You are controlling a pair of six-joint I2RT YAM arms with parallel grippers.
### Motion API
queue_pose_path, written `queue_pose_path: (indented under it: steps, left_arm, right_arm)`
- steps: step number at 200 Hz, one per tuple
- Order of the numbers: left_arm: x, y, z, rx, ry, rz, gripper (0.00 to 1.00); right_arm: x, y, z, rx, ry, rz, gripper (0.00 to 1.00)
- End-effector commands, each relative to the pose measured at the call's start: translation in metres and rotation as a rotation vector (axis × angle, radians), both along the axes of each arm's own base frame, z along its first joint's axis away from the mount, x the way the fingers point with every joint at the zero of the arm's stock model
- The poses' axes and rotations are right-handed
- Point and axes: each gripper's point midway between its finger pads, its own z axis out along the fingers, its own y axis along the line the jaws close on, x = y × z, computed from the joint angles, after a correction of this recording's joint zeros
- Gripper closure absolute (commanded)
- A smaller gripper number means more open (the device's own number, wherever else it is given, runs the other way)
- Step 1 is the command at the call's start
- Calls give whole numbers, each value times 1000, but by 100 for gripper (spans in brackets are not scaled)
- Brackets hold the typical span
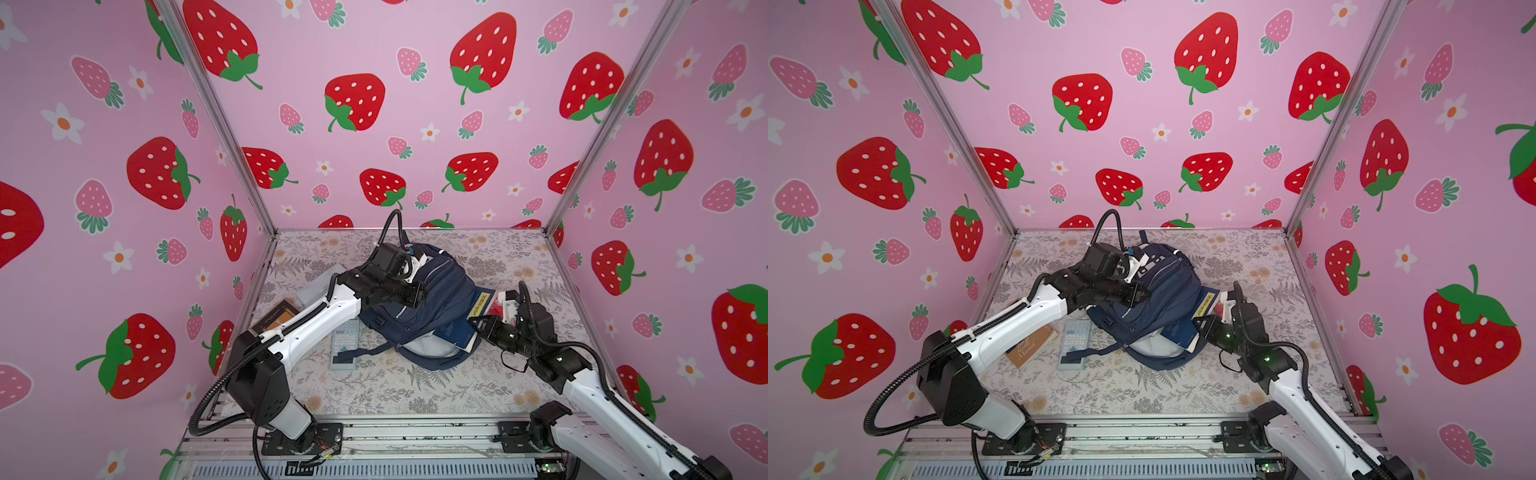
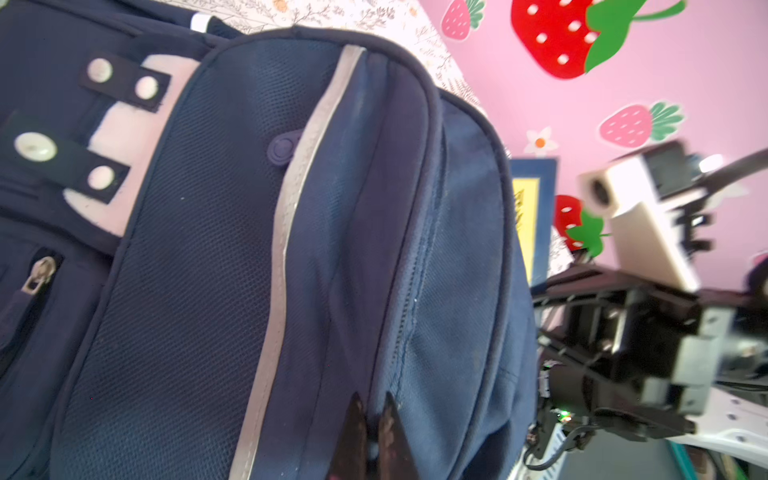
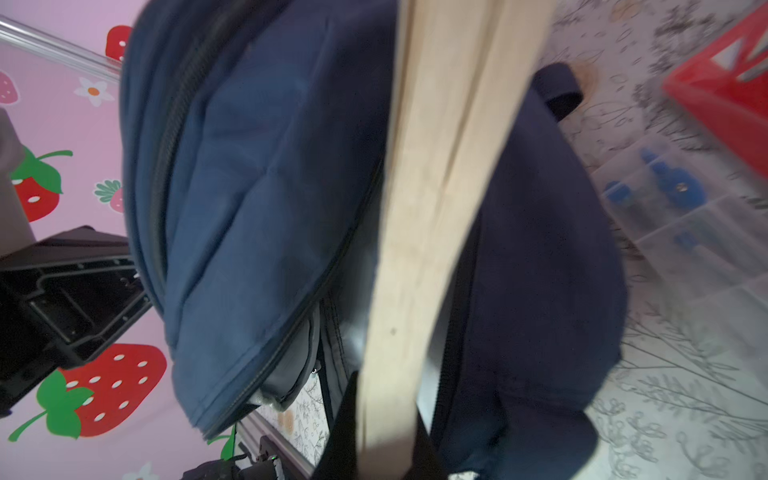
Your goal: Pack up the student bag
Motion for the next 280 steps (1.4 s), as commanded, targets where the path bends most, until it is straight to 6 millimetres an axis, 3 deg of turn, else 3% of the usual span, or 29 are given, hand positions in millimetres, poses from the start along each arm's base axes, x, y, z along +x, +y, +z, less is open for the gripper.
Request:
queue_pose_path:
  steps: [1, 47, 59, 99, 139, 149, 164, 186, 213, 238, 280]
  left_arm:
    - [8, -11, 66, -204, -87, -12, 100]
    - [7, -12, 76, -253, -81, -60, 100]
    - [3, -13, 80, -262, -92, -83, 100]
    - [-9, -11, 88, -295, -106, -149, 100]
    - [-16, -14, 81, -306, -82, -197, 100]
    - [-16, -14, 79, -305, -75, -199, 100]
    - [-15, -13, 74, -296, -67, -197, 100]
    - [-10, -11, 63, -264, -44, -170, 100]
    - [2, 2, 44, -198, -13, -66, 100]
    - [4, 11, 19, -148, 39, 10, 100]
    - [6, 28, -16, -45, 81, 92, 100]
  right_arm:
    - [5, 22, 34, 117, -95, 10, 100]
    - [9, 40, 33, 191, -104, -6, 100]
    - [17, 45, 20, 180, -81, -19, 100]
    - [46, 67, 19, 190, -121, -25, 100]
    - [68, 84, -2, 181, -85, -32, 100]
    - [70, 88, -7, 176, -73, -29, 93]
    - [73, 88, -16, 151, -57, -36, 71]
    - [72, 74, -38, 56, 1, -85, 52]
    - [65, 39, -59, -96, 75, -160, 49]
    - [53, 1, -60, -191, 99, -212, 45]
    - [25, -43, -36, -285, 47, -251, 44]
